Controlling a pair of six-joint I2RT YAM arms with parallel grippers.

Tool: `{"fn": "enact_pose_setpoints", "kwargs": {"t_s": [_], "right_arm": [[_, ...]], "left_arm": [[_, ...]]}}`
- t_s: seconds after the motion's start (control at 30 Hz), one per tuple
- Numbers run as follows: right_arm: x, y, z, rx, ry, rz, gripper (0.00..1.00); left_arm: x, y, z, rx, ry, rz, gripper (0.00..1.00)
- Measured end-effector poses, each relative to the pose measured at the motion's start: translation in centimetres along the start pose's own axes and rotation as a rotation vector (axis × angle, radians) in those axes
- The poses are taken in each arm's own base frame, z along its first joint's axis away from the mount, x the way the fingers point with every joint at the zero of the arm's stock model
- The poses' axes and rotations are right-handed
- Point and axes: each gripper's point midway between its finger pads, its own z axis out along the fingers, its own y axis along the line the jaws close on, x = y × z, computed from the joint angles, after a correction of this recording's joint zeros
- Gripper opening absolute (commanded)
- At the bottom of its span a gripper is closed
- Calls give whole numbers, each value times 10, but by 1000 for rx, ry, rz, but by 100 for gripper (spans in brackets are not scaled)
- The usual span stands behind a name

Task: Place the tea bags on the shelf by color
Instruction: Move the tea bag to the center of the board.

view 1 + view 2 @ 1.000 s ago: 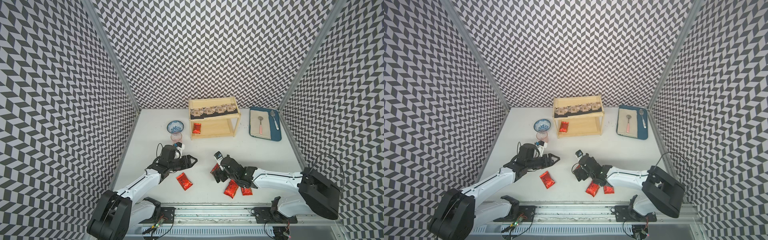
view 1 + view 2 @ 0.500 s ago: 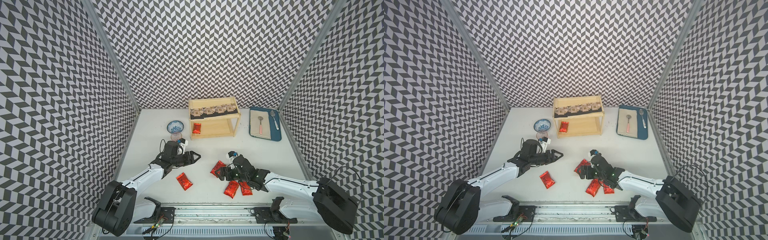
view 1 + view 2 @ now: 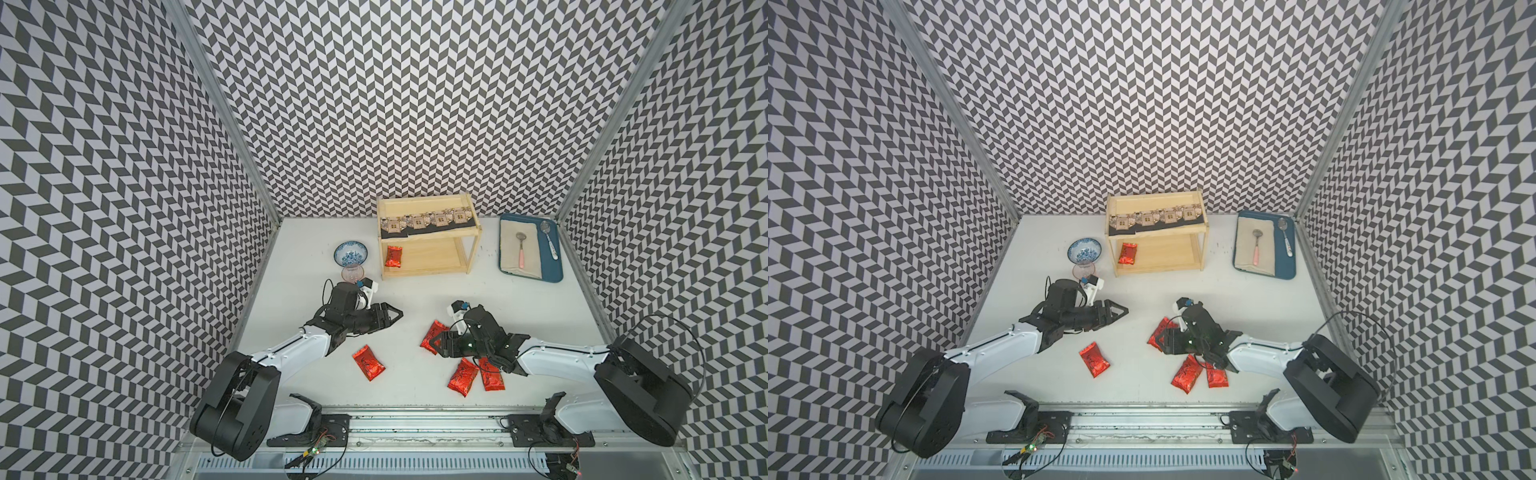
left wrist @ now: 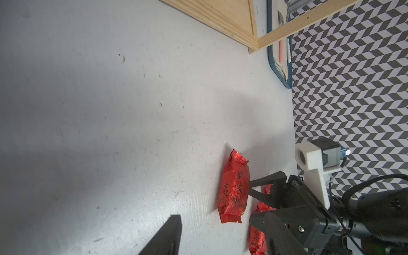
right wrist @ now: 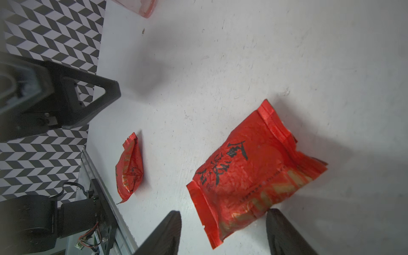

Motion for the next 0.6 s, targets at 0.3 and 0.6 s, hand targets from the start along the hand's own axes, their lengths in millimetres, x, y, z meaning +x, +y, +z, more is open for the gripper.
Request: {"fn": "enact_pose_setpoints", "kwargs": {"t_s": [0.3,0.6], "right_arm": [[-24,16,4,-114,-59,-86,62],[-36,26,14,-205,-36,-118,60]], "left_arm": [[5,3,12,29,25,-28,66],[17,17,21,30,59,-87,65]]}}
